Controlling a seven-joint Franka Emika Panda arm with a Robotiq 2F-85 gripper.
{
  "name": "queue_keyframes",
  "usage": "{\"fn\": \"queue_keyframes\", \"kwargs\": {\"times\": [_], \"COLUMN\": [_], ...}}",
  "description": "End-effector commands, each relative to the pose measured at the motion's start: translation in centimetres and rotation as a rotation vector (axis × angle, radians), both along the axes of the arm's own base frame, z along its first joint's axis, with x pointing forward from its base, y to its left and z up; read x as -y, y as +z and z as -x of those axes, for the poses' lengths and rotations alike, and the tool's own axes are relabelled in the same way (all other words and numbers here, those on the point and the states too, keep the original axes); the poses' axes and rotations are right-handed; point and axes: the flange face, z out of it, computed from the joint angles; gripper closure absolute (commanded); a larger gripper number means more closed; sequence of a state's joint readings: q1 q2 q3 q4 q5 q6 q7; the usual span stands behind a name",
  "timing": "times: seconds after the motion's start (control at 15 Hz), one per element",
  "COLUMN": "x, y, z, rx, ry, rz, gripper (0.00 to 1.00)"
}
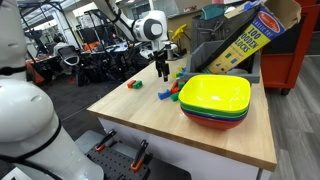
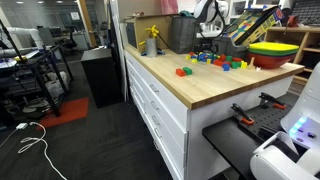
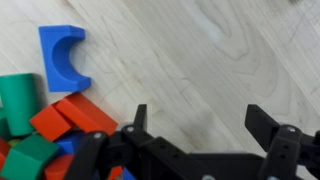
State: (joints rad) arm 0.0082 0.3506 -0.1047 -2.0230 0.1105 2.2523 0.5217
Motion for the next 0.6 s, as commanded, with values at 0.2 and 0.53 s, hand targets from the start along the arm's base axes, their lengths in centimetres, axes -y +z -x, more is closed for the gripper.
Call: {"fn": "queue_keyframes", "kwargs": {"times": [0.2,0.53], "x": [1.6,2.2], "y": [-1.3,-2.1], "z": [1.0,2.5], "rx": [-0.051,-0.087], "ry": [0.056,0.067], "rz": [0.038,0.069], "gripper": [0.00,0.00]}}
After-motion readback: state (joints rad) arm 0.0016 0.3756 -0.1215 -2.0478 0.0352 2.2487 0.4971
